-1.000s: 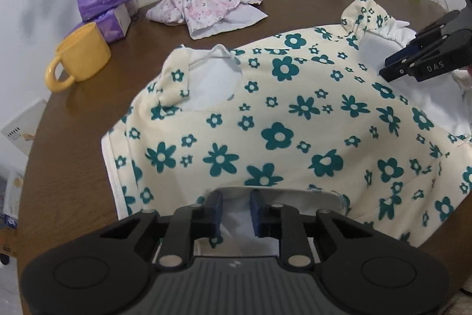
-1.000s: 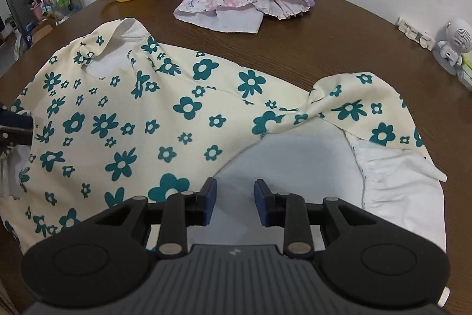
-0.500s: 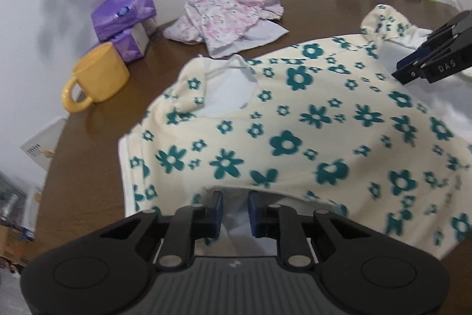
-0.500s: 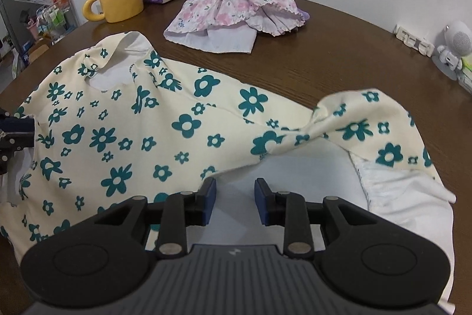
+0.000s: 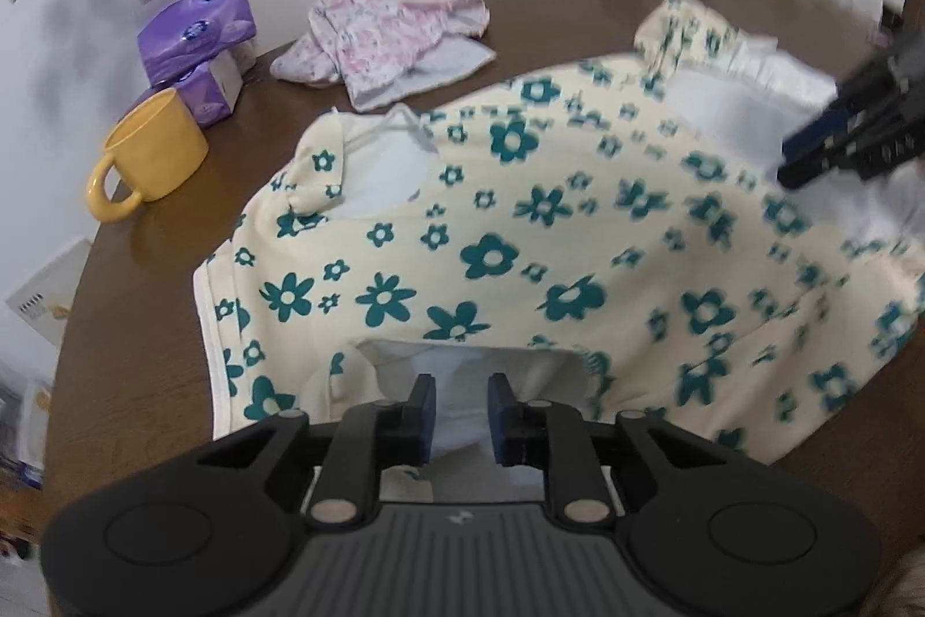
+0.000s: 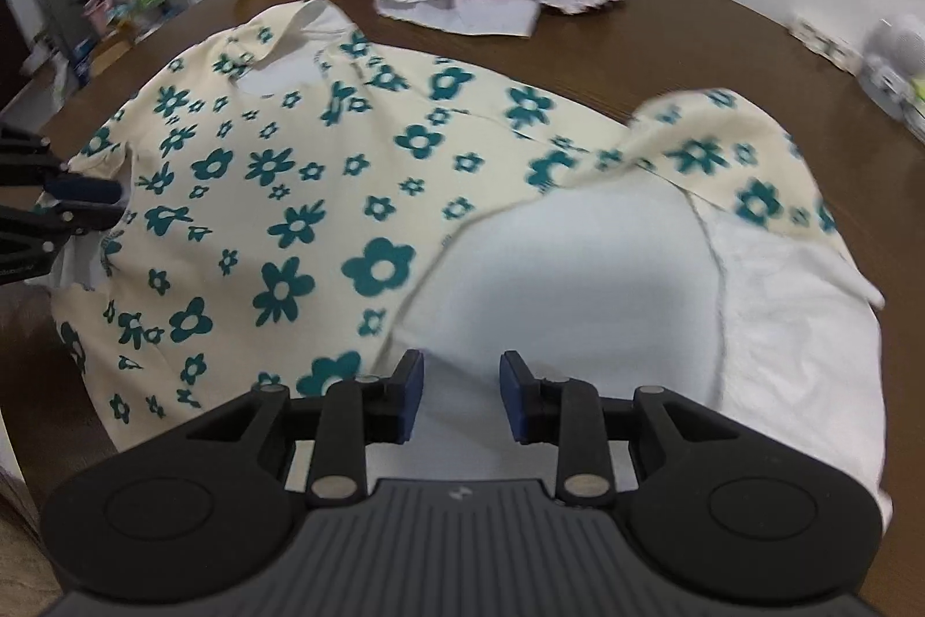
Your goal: Fold clothes
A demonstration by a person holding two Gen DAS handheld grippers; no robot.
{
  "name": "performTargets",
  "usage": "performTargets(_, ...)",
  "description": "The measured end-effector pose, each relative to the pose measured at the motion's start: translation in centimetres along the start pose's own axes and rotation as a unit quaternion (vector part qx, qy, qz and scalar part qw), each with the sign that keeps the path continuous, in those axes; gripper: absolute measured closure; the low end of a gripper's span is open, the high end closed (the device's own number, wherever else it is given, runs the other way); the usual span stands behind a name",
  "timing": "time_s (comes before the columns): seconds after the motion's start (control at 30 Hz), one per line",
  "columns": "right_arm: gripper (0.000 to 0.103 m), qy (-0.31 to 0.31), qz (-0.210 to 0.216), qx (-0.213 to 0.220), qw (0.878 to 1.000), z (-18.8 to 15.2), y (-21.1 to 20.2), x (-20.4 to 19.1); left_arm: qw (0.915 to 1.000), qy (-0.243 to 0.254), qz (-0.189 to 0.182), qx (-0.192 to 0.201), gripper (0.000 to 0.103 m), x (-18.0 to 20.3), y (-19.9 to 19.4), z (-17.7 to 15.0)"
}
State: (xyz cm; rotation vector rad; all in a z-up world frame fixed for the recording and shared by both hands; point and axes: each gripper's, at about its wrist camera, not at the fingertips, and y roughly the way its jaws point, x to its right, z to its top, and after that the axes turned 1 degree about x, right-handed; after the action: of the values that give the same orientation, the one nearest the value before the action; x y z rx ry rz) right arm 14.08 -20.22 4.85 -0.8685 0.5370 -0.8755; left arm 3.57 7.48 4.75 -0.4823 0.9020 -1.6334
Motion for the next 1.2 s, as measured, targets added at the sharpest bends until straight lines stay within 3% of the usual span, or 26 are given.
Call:
performTargets(0.1,0.074,0.030,0.013,0.025,0.999,-1.5,-2.3,0.0,0.9993,-0.019,-0.026,0.022,0.076,-0.4,-2.1,-0.6)
performTargets(0.17,0.073,0.036,0.027,0.036,0.998,-2.8,-3.9,-0.6,0.9980,-0.021,-0.047,0.037,0.068,-0.2,-3.4,-1.2)
performTargets(0.27,0.065,0.014,0.036,0.043,0.998,-5.0,-5.6,-2.5,0.9971,0.014,-0.062,0.041,0.065,1.4,-4.3,-2.3)
performTargets(0.37,0.064,-0.017,0.024,0.039,0.999,-7.1,-6.5,-4.8,0.9952,0.060,-0.067,0.039,0.065,3.4,-4.8,-3.4)
performTargets(0.67,0.064,-0.066,-0.011,0.047,0.997,-9.8,-6.7,-8.2,0.9857,0.161,-0.012,0.049,0.065,6.2,-4.3,-5.5)
performTargets(0.93,0.065,-0.116,-0.037,0.059,0.991,-11.1,-6.5,-10.9,0.9756,0.212,-0.014,0.053,0.065,6.5,-3.6,-6.3)
performTargets(1.07,0.066,-0.107,-0.038,0.045,0.993,-10.7,-5.1,-11.0,0.9702,0.235,-0.016,0.058,0.067,6.6,-3.4,-6.6)
performTargets(1.2,0.066,-0.097,-0.043,0.051,0.993,-10.5,-4.6,-11.1,0.9648,0.254,-0.027,0.062,0.077,6.6,-3.1,-6.5)
